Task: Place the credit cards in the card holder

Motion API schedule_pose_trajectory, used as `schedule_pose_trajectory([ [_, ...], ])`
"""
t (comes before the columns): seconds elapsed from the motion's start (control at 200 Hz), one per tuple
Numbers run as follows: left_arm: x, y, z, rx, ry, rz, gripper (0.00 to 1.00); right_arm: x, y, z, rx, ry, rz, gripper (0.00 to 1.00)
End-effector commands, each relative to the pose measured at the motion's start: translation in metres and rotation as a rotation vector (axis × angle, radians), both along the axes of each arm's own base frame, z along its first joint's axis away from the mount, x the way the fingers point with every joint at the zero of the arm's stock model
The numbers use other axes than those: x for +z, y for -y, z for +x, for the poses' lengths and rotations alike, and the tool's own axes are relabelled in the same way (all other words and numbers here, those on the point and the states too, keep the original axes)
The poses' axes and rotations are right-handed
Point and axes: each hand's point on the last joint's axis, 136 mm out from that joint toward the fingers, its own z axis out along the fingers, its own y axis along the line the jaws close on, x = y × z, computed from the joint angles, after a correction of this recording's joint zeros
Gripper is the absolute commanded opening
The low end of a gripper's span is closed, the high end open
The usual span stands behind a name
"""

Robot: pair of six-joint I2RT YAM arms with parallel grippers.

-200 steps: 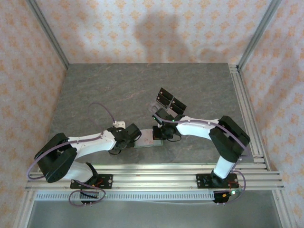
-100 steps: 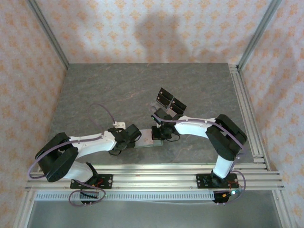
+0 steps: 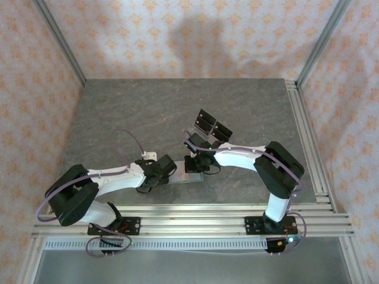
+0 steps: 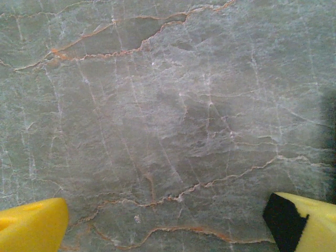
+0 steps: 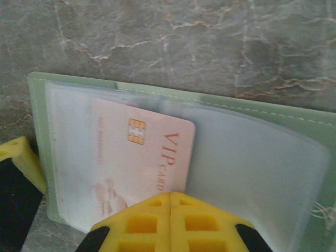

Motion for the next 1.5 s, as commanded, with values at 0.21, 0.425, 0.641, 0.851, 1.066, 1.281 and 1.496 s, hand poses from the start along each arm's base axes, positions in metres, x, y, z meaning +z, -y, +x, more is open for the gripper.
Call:
schedule_pose_trajectory([
  [0.21,-0.01,0.001,-0.003,-0.001,-0.021,0.004,1.0,-0.002,-0.018,-0.002,0.045,-0.009,-0.006,0.0],
  [0.425,-0.011,0.005,-0.002,-0.006,-0.02,0.002,1.0,0.001,-0.031,0.002,0.054,-0.018,0.024,0.0],
  [0.641,-0.011,0.007,-0.003,-0.012,-0.022,0.007,1.0,0.015,-0.033,0.009,0.063,0.022,0.021,0.0],
  [0.851,-0.01,0.007,-0.003,-0.014,-0.019,0.008,1.0,0.03,-0.015,0.012,0.052,0.085,-0.035,0.0],
  [1.066,-0.01,0.007,-0.003,-0.013,-0.017,0.007,1.0,0.018,0.006,0.011,0.026,0.079,-0.084,0.0],
  [1.281,-0.01,0.006,-0.003,-0.013,-0.015,0.011,1.0,0.009,0.013,0.012,0.015,0.066,-0.097,0.0],
  [1.496,-0.01,0.006,-0.003,-0.014,-0.015,0.011,1.0,-0.002,0.008,0.01,0.024,0.038,-0.09,0.0],
])
